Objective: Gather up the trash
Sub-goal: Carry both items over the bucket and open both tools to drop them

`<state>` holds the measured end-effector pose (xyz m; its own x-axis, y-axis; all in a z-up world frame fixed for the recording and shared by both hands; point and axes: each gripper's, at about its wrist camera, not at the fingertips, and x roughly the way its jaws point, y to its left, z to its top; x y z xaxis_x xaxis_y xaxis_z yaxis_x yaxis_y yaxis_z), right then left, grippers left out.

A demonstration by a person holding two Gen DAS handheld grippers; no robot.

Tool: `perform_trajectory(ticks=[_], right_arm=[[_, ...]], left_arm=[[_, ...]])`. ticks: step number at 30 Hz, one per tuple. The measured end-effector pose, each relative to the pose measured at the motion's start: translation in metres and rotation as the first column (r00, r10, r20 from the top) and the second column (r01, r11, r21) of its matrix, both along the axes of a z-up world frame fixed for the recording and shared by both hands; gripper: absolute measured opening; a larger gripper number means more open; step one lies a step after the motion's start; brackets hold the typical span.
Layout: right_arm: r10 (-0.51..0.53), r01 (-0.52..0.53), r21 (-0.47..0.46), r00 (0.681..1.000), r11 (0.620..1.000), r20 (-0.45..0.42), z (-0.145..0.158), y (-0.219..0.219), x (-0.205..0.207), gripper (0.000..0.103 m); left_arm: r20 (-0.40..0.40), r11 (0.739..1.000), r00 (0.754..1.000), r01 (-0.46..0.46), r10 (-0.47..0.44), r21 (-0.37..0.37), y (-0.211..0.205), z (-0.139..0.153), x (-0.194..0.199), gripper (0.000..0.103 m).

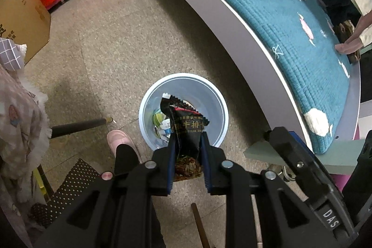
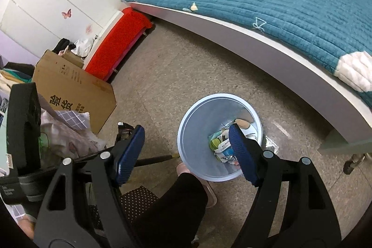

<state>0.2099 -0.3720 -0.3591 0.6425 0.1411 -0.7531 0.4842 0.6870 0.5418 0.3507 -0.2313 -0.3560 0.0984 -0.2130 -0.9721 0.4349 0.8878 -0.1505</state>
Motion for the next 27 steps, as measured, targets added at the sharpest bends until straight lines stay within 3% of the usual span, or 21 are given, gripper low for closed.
perform_trajectory(ticks=[8, 10, 11, 12, 14, 20, 27], right_arm=[[-0.079, 0.082, -0.027, 0.994, 0.996, 0.081, 0.020, -0.011, -0.015, 0.075], [-0.094, 0.098, -0.035, 0.991, 0.995, 0.099, 0.025, -0.015, -0.019, 0.075], [-0.103, 0.108, -0.036, 0.989, 0.994, 0.107, 0.028, -0.017, -0.021, 0.075], [-0.109, 0.113, -0.035, 0.988, 0.993, 0.110, 0.030, -0.019, -0.022, 0.075], [-0.121, 0.125, -0.030, 0.985, 0.992, 0.123, 0.033, -0.022, -0.026, 0.076], [-0.124, 0.128, -0.018, 0.984, 0.992, 0.131, 0.039, -0.024, -0.032, 0.076], [-0.096, 0.102, -0.025, 0.980, 0.994, 0.174, 0.066, -0.011, -0.036, 0.076]], left_arm=[[0.004, 1.000, 1.000, 0.012, -0.012, -0.012, -0.014, 0.003, 0.001, 0.023], [0.022, 1.000, 1.000, 0.010, -0.010, -0.029, -0.018, 0.009, 0.002, 0.028], [0.028, 0.999, 1.000, 0.009, -0.008, -0.037, -0.018, 0.012, 0.002, 0.041], [0.035, 0.999, 0.999, 0.006, -0.005, -0.046, -0.019, 0.015, 0.002, 0.062], [0.057, 0.998, 0.998, -0.010, 0.013, -0.056, -0.018, 0.020, 0.001, 0.073], [0.036, 0.997, 0.998, -0.042, 0.045, -0.069, -0.012, 0.031, -0.001, 0.074], [0.095, 0.993, 0.994, -0.047, 0.058, -0.112, -0.001, 0.074, -0.017, 0.074]])
